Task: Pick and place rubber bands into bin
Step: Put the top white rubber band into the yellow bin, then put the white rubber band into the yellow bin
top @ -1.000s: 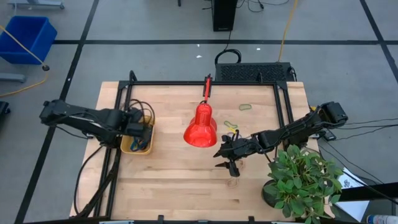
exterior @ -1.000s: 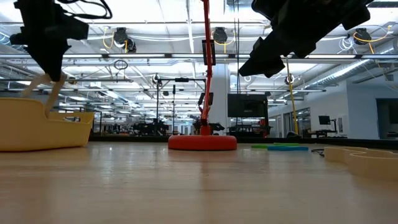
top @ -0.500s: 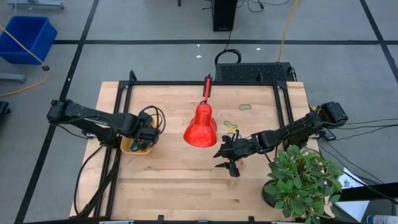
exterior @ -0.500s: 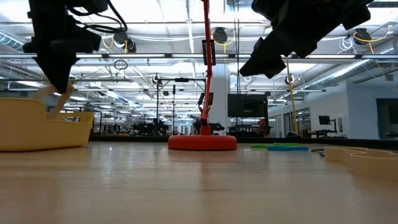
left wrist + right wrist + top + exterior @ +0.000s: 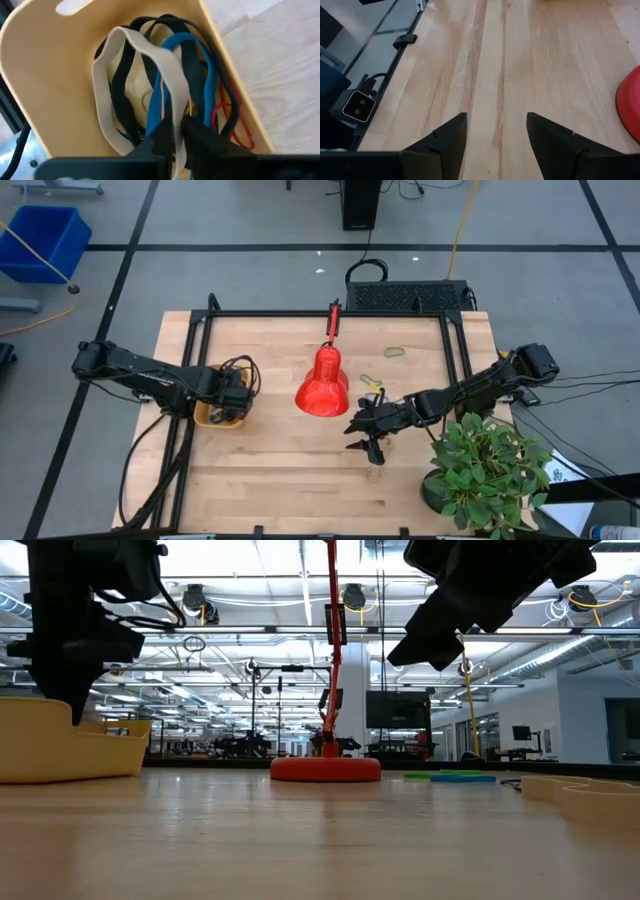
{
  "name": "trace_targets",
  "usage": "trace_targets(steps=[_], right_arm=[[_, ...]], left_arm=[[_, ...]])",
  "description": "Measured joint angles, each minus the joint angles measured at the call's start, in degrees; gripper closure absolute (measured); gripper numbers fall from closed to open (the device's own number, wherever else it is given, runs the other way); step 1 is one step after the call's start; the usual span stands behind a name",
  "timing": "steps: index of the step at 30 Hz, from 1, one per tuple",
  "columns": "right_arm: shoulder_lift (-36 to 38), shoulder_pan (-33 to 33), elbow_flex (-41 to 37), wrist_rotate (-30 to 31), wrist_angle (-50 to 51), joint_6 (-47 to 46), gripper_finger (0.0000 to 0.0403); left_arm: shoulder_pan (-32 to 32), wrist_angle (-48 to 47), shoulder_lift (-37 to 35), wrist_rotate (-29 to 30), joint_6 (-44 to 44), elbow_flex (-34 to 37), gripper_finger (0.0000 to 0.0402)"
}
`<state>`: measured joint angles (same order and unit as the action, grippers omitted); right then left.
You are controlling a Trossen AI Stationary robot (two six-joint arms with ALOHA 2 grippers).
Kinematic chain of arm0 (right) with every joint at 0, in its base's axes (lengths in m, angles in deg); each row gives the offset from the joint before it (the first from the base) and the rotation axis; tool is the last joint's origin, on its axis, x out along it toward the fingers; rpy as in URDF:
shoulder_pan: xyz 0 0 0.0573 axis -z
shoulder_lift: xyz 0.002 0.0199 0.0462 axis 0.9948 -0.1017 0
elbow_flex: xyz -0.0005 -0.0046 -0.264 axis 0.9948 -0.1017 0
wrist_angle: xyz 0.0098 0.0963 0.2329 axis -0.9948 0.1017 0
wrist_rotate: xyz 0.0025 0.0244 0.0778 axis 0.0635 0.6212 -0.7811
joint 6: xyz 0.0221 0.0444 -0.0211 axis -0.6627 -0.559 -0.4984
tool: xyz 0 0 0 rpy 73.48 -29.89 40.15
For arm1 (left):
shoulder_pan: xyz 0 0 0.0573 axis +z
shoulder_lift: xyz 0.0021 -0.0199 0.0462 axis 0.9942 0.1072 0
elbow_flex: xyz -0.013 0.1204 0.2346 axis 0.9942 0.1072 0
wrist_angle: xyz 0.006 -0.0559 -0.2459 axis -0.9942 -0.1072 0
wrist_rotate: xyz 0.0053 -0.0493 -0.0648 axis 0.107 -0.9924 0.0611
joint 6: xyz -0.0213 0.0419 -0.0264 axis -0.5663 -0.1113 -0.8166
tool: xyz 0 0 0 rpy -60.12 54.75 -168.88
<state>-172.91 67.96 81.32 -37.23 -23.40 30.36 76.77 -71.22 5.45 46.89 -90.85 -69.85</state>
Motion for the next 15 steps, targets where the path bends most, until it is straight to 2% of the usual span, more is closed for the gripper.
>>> trace_targets(steps=[6, 15], right_arm=[[0.0, 0.0, 0.0, 0.0, 0.0, 0.0, 0.0204], [0.0, 0.0, 0.0, 0.0, 0.0, 0.1, 0.0204]], left_arm=[[0.0, 0.2, 0.0, 0.2, 1.3, 0.0, 0.0316], [0.0, 0.1, 0.0, -1.4, 1.3, 0.0, 0.0313]])
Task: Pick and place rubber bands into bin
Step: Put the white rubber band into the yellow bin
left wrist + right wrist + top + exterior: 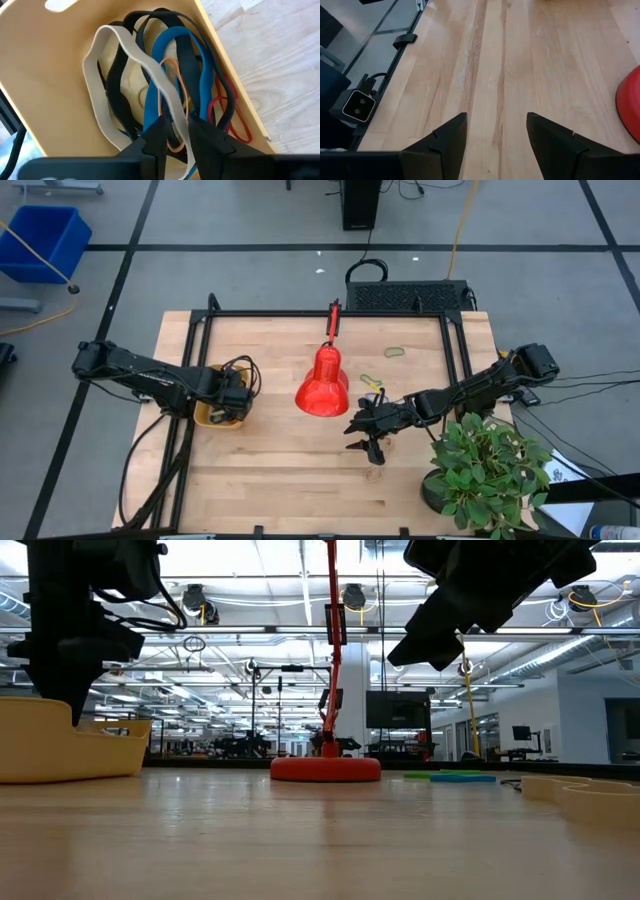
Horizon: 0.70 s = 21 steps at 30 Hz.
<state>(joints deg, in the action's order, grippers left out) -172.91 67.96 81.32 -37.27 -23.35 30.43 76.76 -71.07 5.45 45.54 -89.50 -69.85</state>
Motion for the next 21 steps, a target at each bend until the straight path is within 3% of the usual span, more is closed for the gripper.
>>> trace_targets(steps=[10, 21], right_arm=[[0.0, -1.8, 0.0, 0.0, 7.7, 9.2, 0.0204], [0.0, -5.2, 0.0, 0.4, 21.7, 20.0, 0.0204]], left_arm=[[0.0, -0.5, 0.0, -0.1, -0.6, 0.0, 0.0302], [0.0, -0.3, 0.0, 0.1, 0.6, 0.0, 0.0178]])
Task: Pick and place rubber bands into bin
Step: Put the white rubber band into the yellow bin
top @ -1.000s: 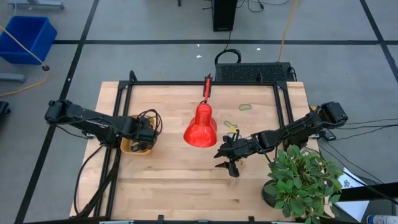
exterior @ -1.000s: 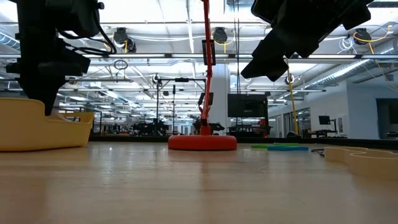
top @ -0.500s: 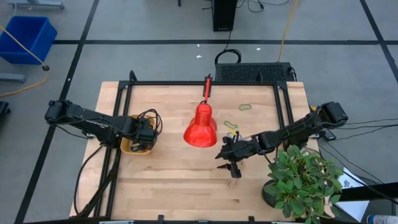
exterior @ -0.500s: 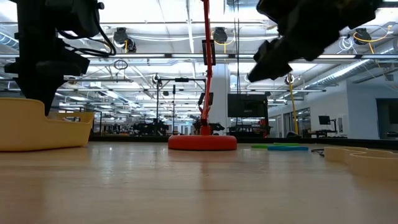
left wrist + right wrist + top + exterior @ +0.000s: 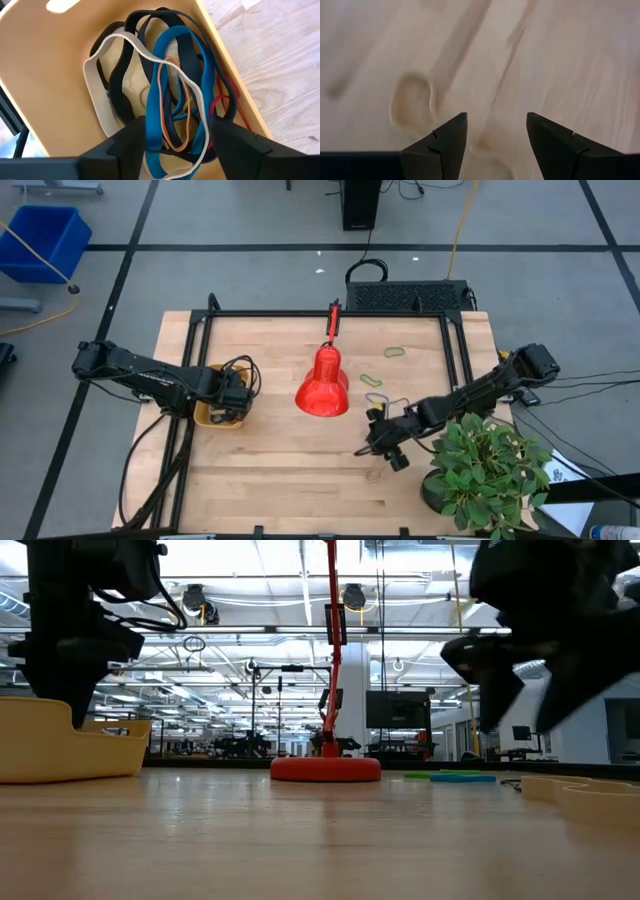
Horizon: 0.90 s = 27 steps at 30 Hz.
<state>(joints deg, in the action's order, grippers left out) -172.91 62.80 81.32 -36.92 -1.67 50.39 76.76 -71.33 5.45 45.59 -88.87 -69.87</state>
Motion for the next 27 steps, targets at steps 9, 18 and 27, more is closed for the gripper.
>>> trace_targets(steps=[9, 18, 27], right_arm=[[0.0, -1.6, 0.0, 7.6, 8.3, 7.0, 0.0204], [-2.4, -1.2, -3.3, 7.4, 6.4, 4.1, 0.0204], [-2.9, -1.3, -5.5, 7.0, 4.2, -2.2, 0.0259]], left_arm=[[0.0, 0.1, 0.0, 0.0, 0.0, 0.0, 0.0151], [0.0, 0.2, 0.0, 0.0, -0.7, 0.0, 0.0151], [0.0, 0.3, 0.0, 0.0, -0.7, 0.0, 0.0151]])
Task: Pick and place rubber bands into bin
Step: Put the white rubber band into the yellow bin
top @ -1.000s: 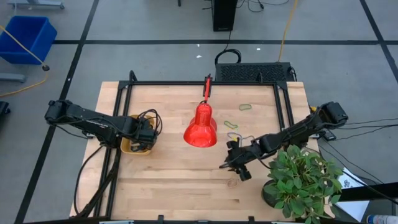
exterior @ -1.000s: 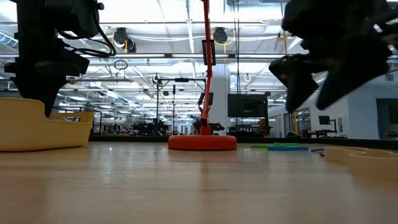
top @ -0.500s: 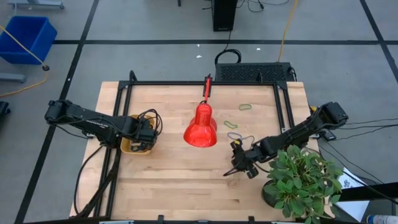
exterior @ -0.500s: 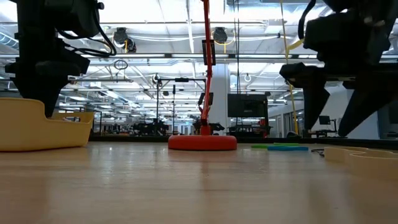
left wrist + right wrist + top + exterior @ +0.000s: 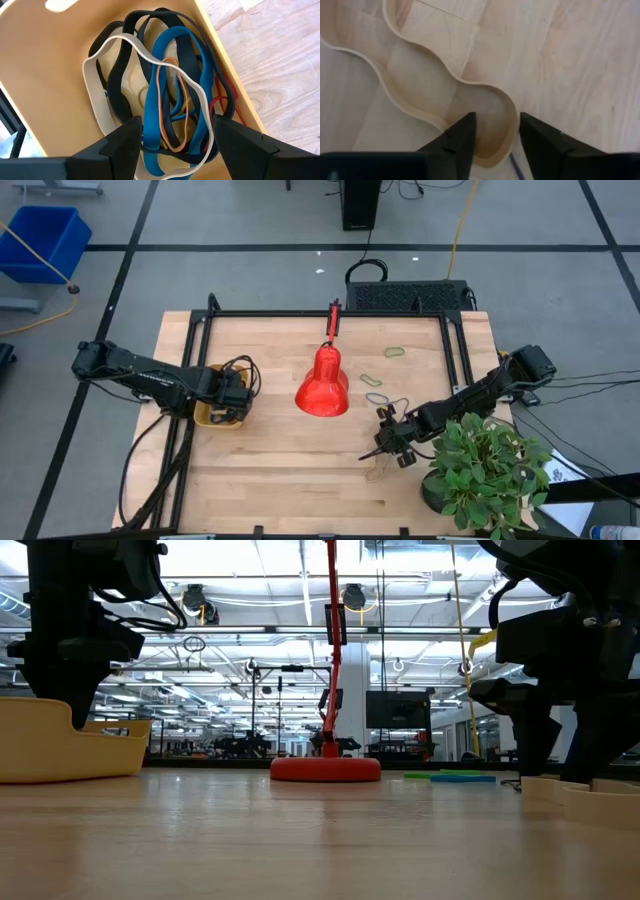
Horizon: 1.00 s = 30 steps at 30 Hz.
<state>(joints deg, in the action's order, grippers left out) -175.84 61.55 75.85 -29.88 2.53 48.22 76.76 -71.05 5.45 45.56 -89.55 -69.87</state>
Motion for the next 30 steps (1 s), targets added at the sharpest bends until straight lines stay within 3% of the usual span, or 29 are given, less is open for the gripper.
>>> trace_targets(steps=[10, 17, 25, 30], right_arm=[[-0.1, 0.1, -0.2, -2.4, -2.6, -4.0, 0.0395], [0.0, 0.1, -0.3, -2.8, -12.8, -11.9, 0.04], [0.1, 1.0, -0.3, 0.3, -33.6, -12.9, 0.0402], [0.1, 2.9, -0.2, 0.5, -41.3, -12.7, 0.0402]], left_arm=[[0.0, 0.4, 0.0, 0.0, 0.0, 0.0, 0.0151], [-0.1, 0.4, 0.0, 1.2, 0.8, 0.0, 0.0151], [-0.1, 0.6, 0.0, 1.6, 1.8, -0.9, 0.0151], [-0.6, 1.2, 0.0, 2.7, 6.0, -4.7, 0.0151]])
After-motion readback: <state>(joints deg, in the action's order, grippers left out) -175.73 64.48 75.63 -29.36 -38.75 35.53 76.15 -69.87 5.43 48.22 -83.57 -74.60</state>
